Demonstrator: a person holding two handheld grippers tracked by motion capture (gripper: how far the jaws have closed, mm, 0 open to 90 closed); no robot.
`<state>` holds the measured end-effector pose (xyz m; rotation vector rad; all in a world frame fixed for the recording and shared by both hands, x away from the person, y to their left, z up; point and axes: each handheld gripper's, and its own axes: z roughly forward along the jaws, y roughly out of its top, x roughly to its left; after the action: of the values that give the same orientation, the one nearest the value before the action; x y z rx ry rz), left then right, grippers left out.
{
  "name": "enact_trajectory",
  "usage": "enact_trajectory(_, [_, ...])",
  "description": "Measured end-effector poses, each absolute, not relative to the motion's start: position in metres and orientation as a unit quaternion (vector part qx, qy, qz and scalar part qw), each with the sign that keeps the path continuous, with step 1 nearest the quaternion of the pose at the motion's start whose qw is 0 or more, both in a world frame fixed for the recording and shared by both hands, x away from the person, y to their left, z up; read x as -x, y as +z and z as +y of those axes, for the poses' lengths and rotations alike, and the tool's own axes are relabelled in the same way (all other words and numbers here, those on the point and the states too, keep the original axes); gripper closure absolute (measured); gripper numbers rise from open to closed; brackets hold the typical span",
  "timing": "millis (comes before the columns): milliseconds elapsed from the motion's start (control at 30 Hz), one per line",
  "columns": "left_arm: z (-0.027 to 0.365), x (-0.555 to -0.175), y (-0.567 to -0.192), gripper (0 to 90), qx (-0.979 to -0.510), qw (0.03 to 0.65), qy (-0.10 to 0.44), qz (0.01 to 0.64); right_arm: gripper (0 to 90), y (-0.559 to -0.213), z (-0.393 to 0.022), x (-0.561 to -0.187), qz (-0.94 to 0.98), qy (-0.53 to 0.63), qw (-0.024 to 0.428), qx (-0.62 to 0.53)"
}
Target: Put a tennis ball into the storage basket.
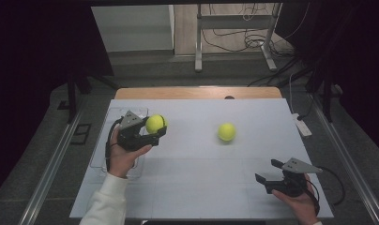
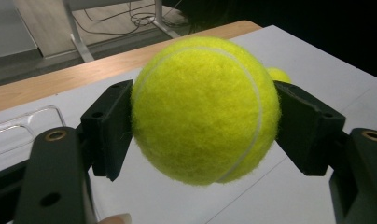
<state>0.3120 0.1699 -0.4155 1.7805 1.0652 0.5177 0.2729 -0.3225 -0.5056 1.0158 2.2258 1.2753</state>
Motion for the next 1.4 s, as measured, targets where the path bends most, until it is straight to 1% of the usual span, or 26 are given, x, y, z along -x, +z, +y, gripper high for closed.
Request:
enact_trajectory(1133, [0.194, -0.330, -0.418, 27.0, -0.714, 0.473, 0.226, 0.464, 12.4, -0.505, -0.328, -0.266, 0.788, 0.451, 0.198, -0.369])
enact_trajectory(1400, [0.205, -0.334, -0.417, 27.0, -0.707, 0.465, 0.232, 0.479, 12.4, -0.504, -0.330, -0.266, 0.785, 0.454, 0.200, -0.372])
